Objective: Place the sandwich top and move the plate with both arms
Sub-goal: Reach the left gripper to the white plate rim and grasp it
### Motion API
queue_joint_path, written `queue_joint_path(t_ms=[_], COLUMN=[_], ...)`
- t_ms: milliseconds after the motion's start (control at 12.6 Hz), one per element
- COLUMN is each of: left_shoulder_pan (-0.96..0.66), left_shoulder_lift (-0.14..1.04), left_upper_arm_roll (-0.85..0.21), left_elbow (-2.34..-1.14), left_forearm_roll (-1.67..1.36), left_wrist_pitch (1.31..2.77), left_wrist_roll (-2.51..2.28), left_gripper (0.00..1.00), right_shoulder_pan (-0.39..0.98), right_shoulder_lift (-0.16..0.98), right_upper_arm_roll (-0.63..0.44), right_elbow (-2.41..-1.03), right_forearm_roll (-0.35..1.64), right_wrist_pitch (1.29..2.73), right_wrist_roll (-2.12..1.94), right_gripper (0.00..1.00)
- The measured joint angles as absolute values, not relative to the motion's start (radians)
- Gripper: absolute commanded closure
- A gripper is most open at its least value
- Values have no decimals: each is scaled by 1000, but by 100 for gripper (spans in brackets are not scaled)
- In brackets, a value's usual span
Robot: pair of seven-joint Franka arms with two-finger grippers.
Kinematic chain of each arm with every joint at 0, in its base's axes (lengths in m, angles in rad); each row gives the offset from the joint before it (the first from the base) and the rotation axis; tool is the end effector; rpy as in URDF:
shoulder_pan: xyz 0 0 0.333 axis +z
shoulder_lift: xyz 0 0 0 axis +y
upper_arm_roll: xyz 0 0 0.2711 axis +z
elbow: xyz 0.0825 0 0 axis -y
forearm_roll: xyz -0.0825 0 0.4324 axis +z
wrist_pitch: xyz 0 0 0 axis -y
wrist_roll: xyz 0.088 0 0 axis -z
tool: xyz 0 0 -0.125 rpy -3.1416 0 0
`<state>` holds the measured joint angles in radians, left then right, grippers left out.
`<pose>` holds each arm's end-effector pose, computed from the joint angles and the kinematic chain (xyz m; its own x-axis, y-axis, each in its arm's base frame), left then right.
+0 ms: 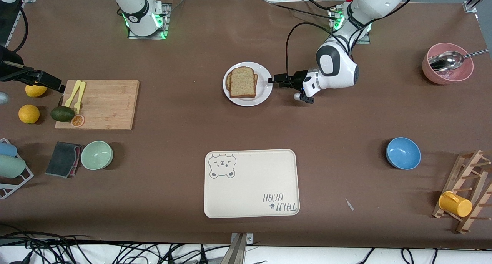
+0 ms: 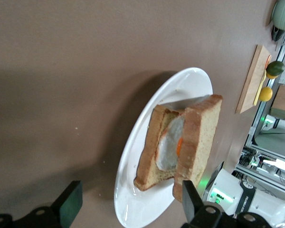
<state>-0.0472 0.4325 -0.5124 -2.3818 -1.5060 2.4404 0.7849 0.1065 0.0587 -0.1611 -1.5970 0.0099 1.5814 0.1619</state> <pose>0.3708 -0.2964 0.0492 0.9677 -0.0327 -0.2498 0.1802 -0.6033 0.7769 0.6137 -0.0304 0.5136 0.9739 -0.2152 -0.0726 -0.2149 -0.9766 0.0114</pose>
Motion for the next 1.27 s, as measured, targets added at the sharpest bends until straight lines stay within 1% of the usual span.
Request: queue_joint_path(t_ms=[159,238,397,476,556,794,953,1191,1270], left_shoulder_pan=[-54,-61,-85,-98,-108,-126,-136,-136,-136], left_shoulder_lift=[456,464,467,467,467,471,480,498,501], left_upper_arm_roll=[-512,-512,-512,-512,-512,-512,-512,-510,-510], left_elbow=[-2382,-2382,-2382,-2382,-2382,-2382,-2382,-2382,-2382], left_forearm_roll=[-1581,-1609,-1668,-1702,-1742,-1815,-1830,-1847,-1847], left_wrist_pitch=[2444,2445,2448,2451,2455,2456,2458,2474,2476], left_wrist_roll=[861,879,901,928,965,1017,1050,1082,1088], left_gripper=[9,14,14,16,23,34,53,74,84], right_shoulder_pan=[106,106,106,106,106,106,106,107,107], right_shoulder_lift=[59,59,59,59,59,59,59,59,59], right_upper_arm_roll=[-161,-161,-161,-161,-161,-161,-161,-160,-160], right_elbow=[-1597,-1597,-1597,-1597,-1597,-1597,-1597,-1597,-1597], right_forearm_roll=[10,10,10,10,10,10,10,10,10], right_wrist_pitch=[1581,1581,1581,1581,1580,1577,1570,1566,1566], right_wrist_roll=[162,162,162,162,162,162,162,162,162], right_gripper=[0,0,0,0,0,0,0,0,0])
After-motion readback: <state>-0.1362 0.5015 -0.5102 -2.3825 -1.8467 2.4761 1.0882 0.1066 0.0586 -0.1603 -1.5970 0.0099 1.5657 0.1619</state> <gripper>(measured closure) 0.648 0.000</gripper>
